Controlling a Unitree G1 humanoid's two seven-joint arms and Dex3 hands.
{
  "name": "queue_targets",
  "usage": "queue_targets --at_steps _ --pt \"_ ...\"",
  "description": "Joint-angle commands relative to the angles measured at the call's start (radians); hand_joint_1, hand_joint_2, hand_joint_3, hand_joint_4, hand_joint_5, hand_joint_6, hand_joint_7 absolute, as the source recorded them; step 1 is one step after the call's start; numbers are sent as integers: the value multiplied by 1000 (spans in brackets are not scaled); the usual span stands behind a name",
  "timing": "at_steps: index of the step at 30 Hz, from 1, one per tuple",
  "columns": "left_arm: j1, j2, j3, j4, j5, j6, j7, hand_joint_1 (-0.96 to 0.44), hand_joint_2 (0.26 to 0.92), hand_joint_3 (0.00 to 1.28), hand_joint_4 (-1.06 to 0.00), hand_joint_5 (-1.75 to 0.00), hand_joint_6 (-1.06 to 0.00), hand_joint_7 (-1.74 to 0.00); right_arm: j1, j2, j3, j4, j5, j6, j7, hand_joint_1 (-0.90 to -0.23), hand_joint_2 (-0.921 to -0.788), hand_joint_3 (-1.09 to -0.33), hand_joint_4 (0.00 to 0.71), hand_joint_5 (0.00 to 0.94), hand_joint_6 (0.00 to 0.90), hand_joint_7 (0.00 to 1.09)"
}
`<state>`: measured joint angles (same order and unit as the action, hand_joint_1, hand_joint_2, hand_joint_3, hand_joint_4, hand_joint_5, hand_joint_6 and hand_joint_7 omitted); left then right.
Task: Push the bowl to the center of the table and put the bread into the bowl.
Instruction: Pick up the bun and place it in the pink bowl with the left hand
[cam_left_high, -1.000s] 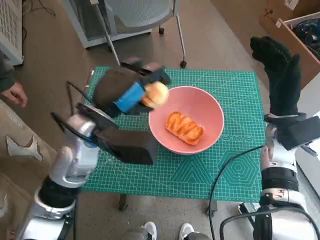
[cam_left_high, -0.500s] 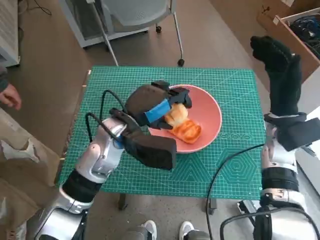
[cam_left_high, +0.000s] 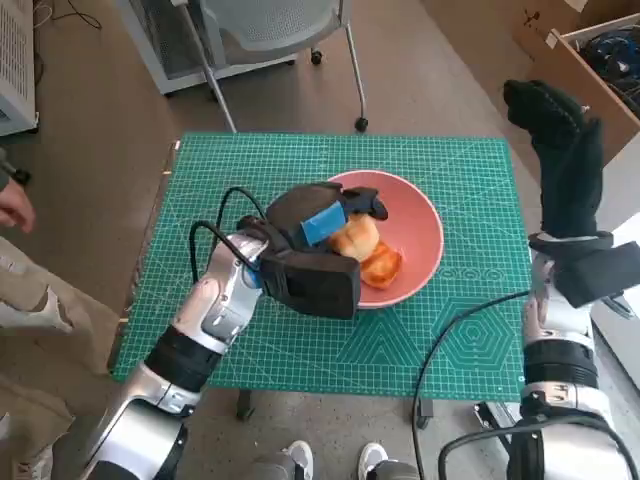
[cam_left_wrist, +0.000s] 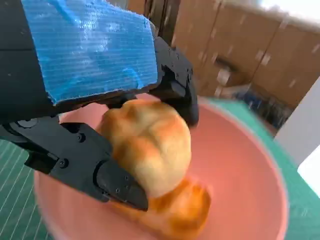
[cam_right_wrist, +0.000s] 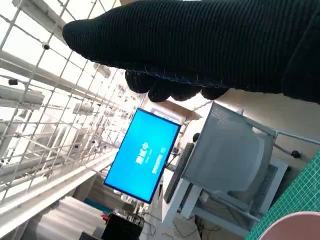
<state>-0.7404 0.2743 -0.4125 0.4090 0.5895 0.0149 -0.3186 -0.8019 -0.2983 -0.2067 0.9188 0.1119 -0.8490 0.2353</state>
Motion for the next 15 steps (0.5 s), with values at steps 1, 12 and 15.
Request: queue_targets --at_steps 1,12,15 --pt "-22 26 -9 8 12 -30 -3 -623 880 32 -12 -12 -57 -192 33 0 4 -6 -15 21 -20 -664 -921 -893 205 1 141 273" --pt "-1 26 32 26 -45 -97 42 -873 920 206 1 1 -1 -58 29 8 18 -8 -20 20 -32 -664 -921 -893 205 0 132 288" --pt "0 24 64 49 -96 -144 49 -888 921 262 1 1 0 -34 24 9 19 -3 -13 21 -25 -664 -921 -893 205 0 129 291"
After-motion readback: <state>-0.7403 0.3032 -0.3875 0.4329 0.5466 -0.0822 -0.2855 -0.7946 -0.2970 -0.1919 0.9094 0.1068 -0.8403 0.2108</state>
